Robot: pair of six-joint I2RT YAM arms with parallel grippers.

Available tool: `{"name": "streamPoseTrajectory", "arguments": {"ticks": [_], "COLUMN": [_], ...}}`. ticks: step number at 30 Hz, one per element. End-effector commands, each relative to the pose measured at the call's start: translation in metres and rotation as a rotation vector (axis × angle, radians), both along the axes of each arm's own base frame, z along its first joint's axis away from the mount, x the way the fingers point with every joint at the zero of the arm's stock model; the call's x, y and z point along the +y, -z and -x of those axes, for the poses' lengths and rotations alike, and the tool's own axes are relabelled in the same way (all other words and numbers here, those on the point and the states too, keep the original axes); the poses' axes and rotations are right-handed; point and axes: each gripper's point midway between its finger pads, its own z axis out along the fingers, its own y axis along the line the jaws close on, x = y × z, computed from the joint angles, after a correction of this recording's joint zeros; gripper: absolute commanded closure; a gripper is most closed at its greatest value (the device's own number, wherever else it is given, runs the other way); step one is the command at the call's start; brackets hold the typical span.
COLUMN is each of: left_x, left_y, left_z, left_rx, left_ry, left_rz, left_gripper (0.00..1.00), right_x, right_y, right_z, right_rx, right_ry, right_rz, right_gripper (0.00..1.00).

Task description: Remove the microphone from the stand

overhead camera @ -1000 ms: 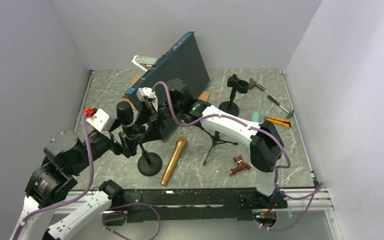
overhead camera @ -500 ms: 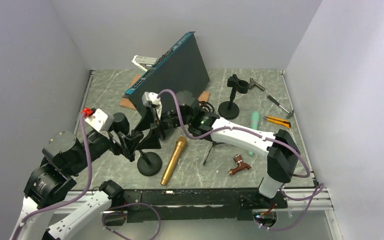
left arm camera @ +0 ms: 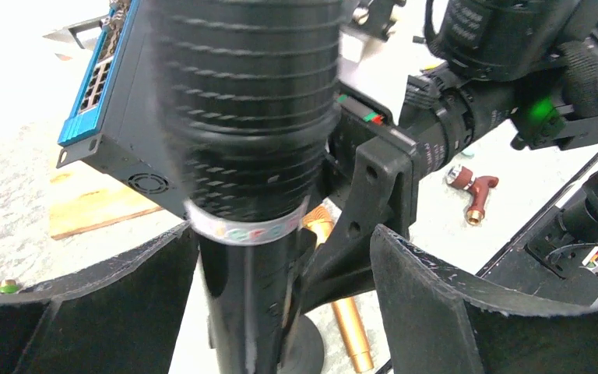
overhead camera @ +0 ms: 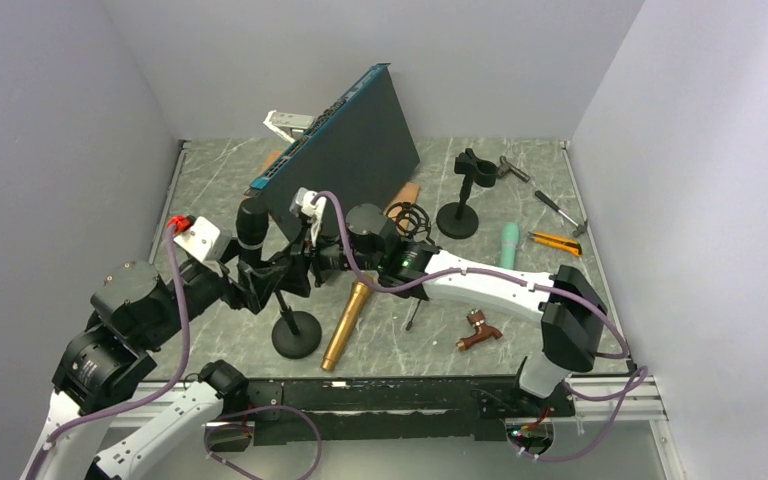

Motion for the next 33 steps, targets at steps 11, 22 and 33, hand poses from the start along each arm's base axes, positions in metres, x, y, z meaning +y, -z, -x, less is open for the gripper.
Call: {"name": "streamPoseTrajectory", "arguments": {"ticks": [11,22,33], "left_x": [0.001,0.001,-0.003], "left_y": [-0.016,-0.012,-0.010], "left_z": [-0.014,-0.017,-0.011], "left_rx": [-0.060,-0.050,-0.075], "left_ry": [-0.041,-0.048,0.009], "left_rz": [0.006,-0.013,-0.069], "left_gripper": [0.25,0.68,1.00], "right_x": [-0.027,-0.036,-0.024], "right_y": [-0.039,-0.044,-0.041], "right_z": [0.008,0.012,0.002], "right_rx": [-0.090,-0.270,-0.338], "right_ry": [0.112,-0.124,-0.329], "right_rz": [-0.072,-0.090,-0.113], "right_gripper": [0.30,0.01,0.00]}}
